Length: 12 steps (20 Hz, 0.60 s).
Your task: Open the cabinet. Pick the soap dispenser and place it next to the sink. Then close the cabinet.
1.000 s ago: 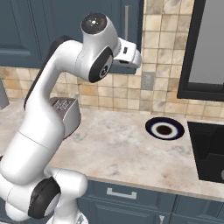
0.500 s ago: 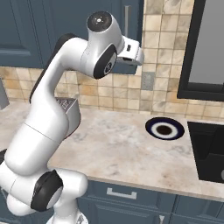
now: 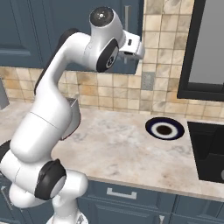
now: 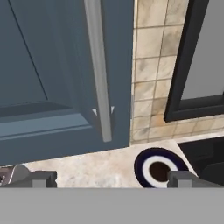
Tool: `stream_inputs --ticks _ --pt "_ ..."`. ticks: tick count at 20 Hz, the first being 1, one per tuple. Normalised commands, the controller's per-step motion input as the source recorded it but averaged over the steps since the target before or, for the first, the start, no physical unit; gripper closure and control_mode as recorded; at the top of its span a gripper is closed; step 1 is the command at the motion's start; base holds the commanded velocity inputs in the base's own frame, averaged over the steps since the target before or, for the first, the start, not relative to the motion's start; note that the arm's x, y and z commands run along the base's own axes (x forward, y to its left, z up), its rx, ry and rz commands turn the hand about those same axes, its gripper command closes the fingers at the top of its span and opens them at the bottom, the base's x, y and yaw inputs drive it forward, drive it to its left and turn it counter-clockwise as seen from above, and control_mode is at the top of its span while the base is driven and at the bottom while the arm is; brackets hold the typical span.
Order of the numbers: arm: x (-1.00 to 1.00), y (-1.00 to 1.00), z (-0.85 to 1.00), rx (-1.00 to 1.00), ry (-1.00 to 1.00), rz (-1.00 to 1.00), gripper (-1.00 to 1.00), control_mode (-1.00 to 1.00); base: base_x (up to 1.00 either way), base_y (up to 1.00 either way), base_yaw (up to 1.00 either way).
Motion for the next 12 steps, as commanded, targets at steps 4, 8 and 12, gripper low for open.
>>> stream_inputs --ticks 4,8,12 --pt "0.51 0.00 0.00 0.00 -0.02 0.00 -1.00 -1.00 0.00 0.00 0.00" --pt "0.41 0.00 0.00 0.00 0.00 0.00 -1.00 -1.00 0.00 0.00 0.00" --pt "0.23 0.00 0.00 0.00 0.00 0.00 -1.00 -1.00 0.00 0.00 0.00"
